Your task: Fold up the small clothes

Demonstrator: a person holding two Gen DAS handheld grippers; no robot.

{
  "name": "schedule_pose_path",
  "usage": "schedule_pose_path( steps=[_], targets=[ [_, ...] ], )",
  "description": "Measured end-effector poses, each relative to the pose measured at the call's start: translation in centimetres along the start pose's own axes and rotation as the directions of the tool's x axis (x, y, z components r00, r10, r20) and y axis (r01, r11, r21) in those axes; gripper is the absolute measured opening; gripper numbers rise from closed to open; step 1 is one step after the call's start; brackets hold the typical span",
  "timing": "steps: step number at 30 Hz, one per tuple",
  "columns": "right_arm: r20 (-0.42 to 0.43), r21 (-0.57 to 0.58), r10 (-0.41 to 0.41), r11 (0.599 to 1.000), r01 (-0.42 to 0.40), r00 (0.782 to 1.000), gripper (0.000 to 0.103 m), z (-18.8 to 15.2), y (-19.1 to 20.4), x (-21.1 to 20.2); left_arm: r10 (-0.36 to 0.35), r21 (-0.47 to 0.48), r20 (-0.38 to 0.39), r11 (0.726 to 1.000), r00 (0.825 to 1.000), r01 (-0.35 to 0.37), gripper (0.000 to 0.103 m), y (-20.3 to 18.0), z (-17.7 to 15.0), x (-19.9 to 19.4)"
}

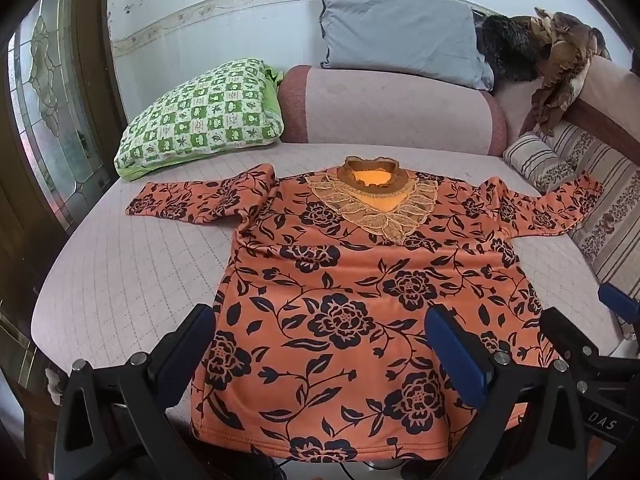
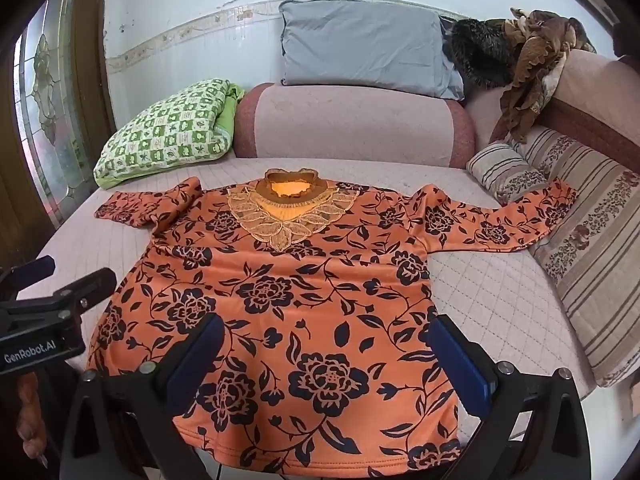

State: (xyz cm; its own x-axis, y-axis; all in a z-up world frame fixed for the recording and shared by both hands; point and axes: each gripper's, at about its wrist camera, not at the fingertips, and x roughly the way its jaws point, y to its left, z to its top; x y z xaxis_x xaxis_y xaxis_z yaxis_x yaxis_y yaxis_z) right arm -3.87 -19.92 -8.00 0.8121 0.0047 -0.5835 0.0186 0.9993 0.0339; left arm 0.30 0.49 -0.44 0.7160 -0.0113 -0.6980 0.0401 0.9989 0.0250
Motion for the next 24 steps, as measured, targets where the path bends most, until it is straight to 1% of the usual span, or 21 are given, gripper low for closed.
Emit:
schedule_pose_path(
  steps=[24],
  targets=[
    [0.02, 0.011, -0.001, 1.0, 0.001, 1.0, 0.103, -0.04, -0.12, -0.17, 0.004, 0.006, 0.0, 1.0, 1.0, -0.004, 0.103, -0.08, 0.0, -0.23]
  ],
)
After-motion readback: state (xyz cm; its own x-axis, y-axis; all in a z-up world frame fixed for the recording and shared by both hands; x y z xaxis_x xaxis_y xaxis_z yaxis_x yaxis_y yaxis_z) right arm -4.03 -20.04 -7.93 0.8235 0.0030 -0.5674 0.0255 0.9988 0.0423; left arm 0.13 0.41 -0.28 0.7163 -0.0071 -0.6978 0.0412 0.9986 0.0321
